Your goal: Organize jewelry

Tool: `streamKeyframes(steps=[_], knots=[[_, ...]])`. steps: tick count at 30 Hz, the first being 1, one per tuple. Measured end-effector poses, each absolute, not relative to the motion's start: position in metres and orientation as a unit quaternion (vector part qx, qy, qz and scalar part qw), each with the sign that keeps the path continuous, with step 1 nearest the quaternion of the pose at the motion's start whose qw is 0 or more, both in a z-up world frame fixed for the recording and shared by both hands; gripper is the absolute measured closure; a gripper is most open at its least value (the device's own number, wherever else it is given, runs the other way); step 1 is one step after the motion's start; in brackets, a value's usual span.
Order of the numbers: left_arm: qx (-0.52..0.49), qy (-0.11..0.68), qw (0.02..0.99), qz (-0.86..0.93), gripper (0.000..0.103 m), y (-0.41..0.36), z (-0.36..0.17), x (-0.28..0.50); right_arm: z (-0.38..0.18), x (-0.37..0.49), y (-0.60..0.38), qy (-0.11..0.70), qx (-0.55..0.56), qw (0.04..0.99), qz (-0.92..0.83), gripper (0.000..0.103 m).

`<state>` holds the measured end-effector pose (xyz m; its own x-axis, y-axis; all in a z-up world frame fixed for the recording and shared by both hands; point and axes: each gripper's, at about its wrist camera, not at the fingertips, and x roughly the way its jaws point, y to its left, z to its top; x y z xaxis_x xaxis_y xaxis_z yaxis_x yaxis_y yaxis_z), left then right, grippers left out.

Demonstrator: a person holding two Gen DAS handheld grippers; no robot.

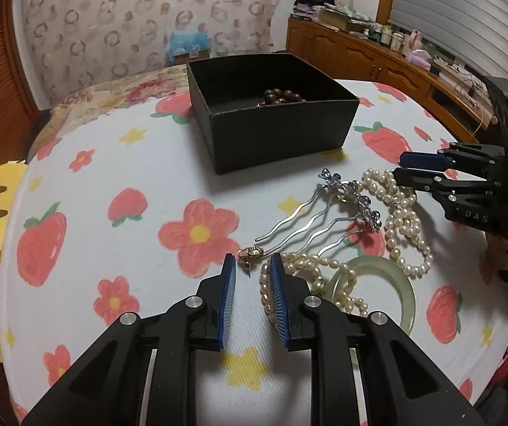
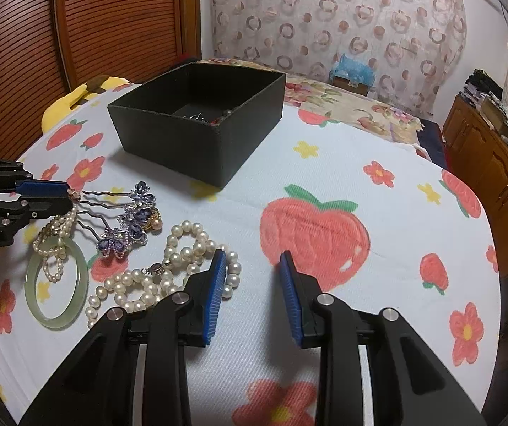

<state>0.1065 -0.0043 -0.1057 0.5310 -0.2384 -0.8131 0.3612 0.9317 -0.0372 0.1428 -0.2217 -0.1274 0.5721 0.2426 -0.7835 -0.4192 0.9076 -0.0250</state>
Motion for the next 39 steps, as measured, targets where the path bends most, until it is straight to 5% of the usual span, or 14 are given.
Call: streamKeyframes(steps=[17, 19, 23, 27, 30, 39], knots=[[0.099, 0.437, 0.878, -0.166, 0.086, -0.013, -0.107, 0.103, -0.127, 0.142, -0.222, 0.423, -0.101, 0.88, 0.188, 0.068], [0.095, 0.437, 0.877, -0.178, 0.098, -0.015, -0.108, 0.103, -0.127, 0.143, -0.223, 0.424, -0.1, 0.88, 0.189, 0.068], [0.115, 0.428, 0.879, -0.179, 0.099, -0.018, -0.108, 0.096, -0.127, 0.143, -0.222, 0.423, -0.101, 0.88, 0.189, 0.068], [0.102, 0.421, 0.885, -0.169, 0.099, -0.005, -0.104, 0.092, -0.127, 0.142, -0.222, 0.424, -0.105, 0.878, 0.198, 0.077], [0.081, 0.404, 0.896, -0.167, 0.099, 0.009, -0.089, 0.087, -0.125, 0.14, -0.216, 0.427, -0.112, 0.873, 0.207, 0.094], [0.059, 0.354, 0.916, -0.18, 0.099, 0.014, -0.041, 0.077, -0.115, 0.136, -0.213, 0.418, -0.113, 0.877, 0.21, 0.095]])
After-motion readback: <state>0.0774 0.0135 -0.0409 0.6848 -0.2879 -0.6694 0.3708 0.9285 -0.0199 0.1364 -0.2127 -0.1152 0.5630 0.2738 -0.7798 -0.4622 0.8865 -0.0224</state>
